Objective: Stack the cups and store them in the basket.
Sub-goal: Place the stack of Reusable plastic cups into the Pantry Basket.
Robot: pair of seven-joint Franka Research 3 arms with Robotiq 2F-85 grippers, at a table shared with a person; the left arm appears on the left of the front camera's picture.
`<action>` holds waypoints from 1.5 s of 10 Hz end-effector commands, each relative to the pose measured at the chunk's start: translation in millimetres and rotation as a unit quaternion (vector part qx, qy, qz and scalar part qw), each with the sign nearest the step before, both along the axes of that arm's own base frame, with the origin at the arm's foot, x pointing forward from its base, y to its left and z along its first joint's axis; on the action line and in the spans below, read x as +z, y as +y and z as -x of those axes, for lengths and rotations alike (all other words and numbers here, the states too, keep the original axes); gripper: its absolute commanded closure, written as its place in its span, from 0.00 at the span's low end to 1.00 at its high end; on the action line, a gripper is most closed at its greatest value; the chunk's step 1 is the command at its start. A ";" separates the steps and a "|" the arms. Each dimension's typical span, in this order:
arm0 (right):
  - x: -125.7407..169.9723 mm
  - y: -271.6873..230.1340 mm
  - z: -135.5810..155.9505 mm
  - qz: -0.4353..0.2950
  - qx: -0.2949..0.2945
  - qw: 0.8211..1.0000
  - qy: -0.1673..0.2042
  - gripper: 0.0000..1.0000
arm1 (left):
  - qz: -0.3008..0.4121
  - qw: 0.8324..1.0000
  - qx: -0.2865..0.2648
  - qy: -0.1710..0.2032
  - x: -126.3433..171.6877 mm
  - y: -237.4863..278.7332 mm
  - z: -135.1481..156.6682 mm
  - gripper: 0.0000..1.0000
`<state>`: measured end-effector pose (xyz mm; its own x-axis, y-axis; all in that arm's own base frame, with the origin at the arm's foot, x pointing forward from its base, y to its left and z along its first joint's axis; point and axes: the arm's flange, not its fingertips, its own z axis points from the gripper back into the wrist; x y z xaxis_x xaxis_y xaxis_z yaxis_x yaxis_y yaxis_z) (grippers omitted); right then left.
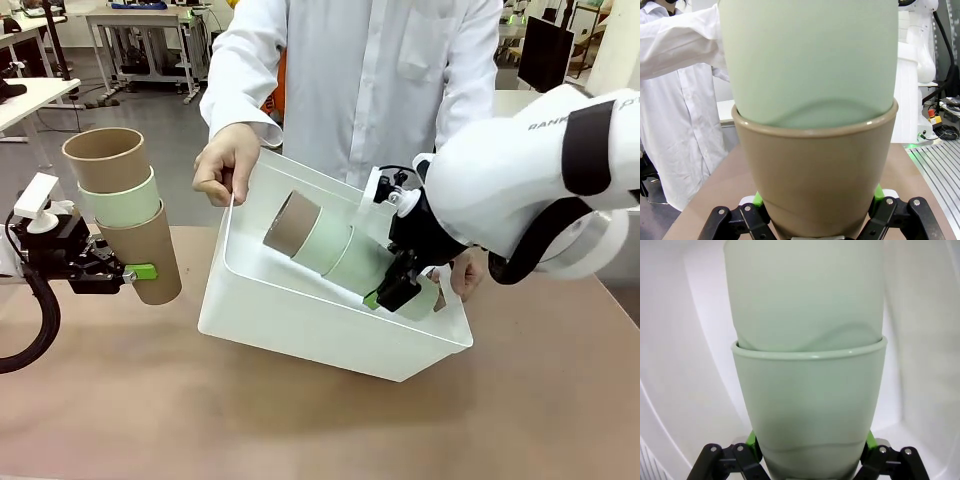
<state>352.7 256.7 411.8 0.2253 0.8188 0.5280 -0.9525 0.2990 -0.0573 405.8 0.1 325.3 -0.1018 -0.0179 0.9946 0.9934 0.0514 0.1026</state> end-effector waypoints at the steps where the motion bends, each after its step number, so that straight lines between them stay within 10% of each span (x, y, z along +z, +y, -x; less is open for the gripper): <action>1: -2.7 16.1 -14.7 0.010 0.002 1.000 0.004 0.15 | 0.008 1.000 0.004 -0.006 4.9 -1.9 -0.2 0.15; 8: -32.2 22.9 -18.8 0.006 0.046 0.999 0.007 0.15 | 0.008 1.000 0.004 -0.006 4.9 -1.9 -0.2 0.15; 9: -29.5 21.5 -17.7 0.003 0.055 0.998 0.006 0.00 | 0.008 1.000 0.004 -0.006 4.9 -1.9 -0.2 0.15; 15: 30.9 -20.8 3.0 -0.044 0.056 0.997 0.019 0.00 | 0.008 1.000 0.004 -0.006 4.9 -1.9 -0.2 0.15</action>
